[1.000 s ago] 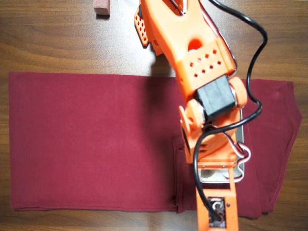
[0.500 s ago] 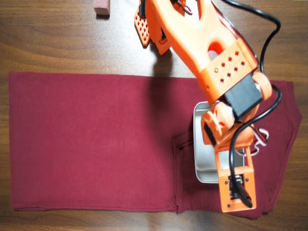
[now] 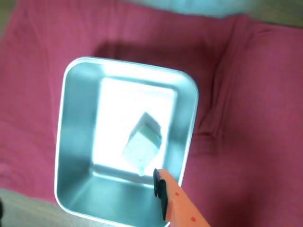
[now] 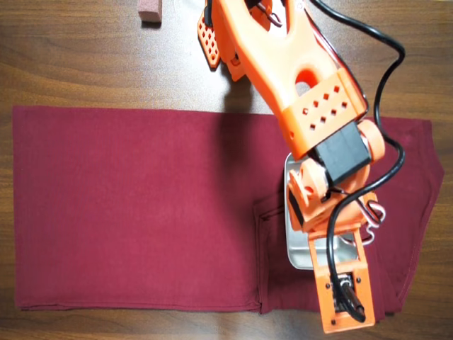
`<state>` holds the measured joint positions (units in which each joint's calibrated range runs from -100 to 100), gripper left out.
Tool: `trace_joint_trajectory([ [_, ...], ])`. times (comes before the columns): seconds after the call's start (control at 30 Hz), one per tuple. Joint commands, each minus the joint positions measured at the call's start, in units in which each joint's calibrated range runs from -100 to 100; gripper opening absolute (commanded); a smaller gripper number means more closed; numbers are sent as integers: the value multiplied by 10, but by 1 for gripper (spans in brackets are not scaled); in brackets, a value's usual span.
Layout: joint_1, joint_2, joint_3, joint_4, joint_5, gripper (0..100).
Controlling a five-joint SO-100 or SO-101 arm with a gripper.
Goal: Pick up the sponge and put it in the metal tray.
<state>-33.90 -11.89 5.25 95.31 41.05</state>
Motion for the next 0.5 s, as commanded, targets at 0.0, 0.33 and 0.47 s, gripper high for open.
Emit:
trace_joint_trajectory([
  [0.0,48,-70,13,-39,6,36],
  [0.33,256,-419,355,-316,62,0],
  [0.47,344,-639,598,-426,94,0],
])
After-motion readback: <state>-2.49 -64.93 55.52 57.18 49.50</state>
